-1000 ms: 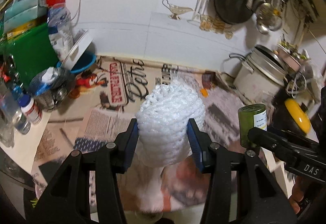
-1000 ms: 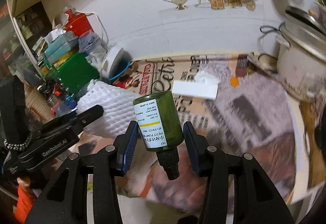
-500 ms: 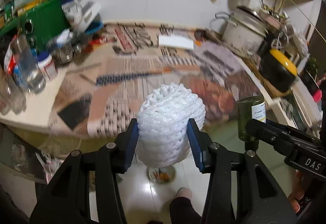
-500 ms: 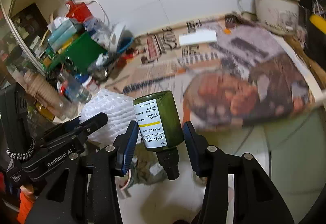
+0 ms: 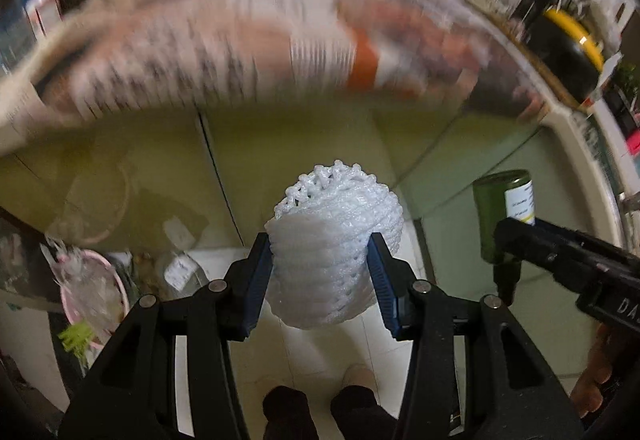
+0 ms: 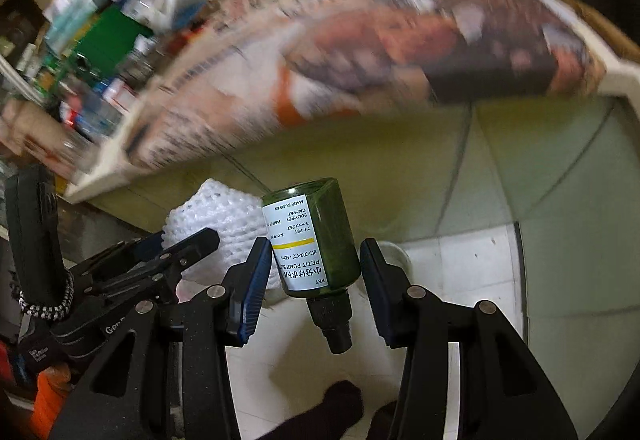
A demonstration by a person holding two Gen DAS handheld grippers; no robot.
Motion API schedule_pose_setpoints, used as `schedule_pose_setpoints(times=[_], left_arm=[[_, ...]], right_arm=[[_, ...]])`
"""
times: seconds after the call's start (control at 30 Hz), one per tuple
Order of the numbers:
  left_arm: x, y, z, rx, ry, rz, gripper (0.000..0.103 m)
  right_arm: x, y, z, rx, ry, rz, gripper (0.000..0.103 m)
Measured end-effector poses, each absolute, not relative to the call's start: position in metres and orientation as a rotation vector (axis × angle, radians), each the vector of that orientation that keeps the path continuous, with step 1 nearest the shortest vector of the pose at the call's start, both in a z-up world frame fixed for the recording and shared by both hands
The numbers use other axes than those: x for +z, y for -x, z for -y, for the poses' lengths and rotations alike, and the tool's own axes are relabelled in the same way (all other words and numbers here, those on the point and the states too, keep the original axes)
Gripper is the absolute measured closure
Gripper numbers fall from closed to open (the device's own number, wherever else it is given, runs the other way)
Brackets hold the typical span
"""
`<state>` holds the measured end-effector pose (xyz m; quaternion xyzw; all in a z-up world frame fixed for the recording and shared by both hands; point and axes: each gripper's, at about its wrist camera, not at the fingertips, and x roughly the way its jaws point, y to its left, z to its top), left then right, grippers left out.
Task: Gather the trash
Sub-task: 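Lift the foam net and green bottle and carry them down toward the bin, then open both tools over the floor bin to drop the items, then raise both tools back toward the counter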
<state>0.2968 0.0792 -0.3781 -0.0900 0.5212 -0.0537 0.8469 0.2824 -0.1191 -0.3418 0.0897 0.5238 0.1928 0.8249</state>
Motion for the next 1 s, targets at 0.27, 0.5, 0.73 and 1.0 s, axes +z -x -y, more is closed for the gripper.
schedule_pose_setpoints(times=[0.27, 0.5, 0.73, 1.0], left_arm=[[-0.569, -0.316, -0.062, -0.072, 0.217, -1.192, 0.056], [-0.711, -0.337, -0.059, -0.082, 0.183, -1.265, 0.055], [-0.791, -0.352, -0.05, -0.116, 0.153, -1.277, 0.052], [-0.807, -0.363, -0.05, -0.107, 0.167, -1.257, 0.047]], right_arm=[[-0.517, -0.321, 0.139, 0.383, -0.191, -1.189, 0.06], [-0.646, -0.35, 0.131, 0.423, -0.194, -1.214, 0.06], [-0.715, -0.369, 0.116, 0.468, -0.136, -1.212, 0.06], [-0.721, -0.374, 0.108, 0.48, -0.114, -1.213, 0.059]])
